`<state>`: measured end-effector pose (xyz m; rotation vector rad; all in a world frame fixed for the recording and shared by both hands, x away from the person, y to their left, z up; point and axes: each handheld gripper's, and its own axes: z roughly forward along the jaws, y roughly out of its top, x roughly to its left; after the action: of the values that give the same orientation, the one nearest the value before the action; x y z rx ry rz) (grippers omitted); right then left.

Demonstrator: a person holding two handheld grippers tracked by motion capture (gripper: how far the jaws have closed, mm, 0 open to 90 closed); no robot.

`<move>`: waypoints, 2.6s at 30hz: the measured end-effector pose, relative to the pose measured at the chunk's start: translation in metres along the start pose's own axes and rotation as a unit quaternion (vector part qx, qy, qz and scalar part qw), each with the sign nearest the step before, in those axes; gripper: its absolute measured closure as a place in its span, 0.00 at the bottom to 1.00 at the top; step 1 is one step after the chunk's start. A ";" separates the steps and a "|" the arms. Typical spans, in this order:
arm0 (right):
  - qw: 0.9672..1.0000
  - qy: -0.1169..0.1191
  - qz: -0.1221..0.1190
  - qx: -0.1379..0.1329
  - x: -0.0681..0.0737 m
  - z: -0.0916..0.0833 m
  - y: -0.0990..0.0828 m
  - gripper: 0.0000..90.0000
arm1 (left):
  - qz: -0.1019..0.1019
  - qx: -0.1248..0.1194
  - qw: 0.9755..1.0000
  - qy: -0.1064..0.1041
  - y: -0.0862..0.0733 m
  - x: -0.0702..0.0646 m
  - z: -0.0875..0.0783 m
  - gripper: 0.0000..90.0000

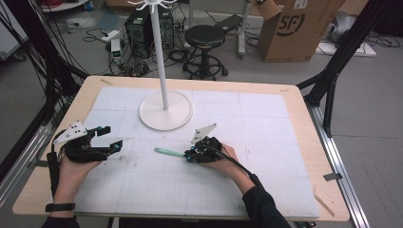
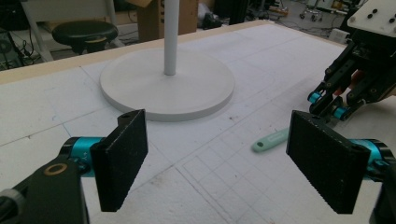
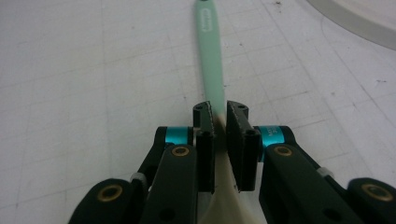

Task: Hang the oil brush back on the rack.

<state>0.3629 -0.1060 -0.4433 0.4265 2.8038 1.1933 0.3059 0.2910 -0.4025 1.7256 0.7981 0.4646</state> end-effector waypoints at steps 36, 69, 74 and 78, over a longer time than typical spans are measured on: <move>0.981 -0.041 0.059 -0.180 -0.024 -0.112 0.044 0.92 | -0.001 -0.002 1.000 -0.004 0.000 -0.001 0.000 0.24; 0.955 -0.091 0.033 -0.280 -0.039 -0.233 0.144 0.92 | 0.000 -0.003 1.000 -0.010 0.000 -0.001 0.000 0.23; 0.952 -0.098 0.029 -0.287 -0.040 -0.240 0.154 0.92 | -0.001 -0.002 1.000 -0.012 0.000 -0.002 0.000 0.23; 0.951 -0.106 0.032 -0.290 -0.042 -0.244 0.161 0.92 | 0.000 -0.003 1.000 -0.013 0.000 -0.002 0.000 0.23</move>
<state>0.3996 -0.1816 -0.1604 0.5523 2.1353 1.7734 0.3046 0.2893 -0.4022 1.7223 0.7781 0.4434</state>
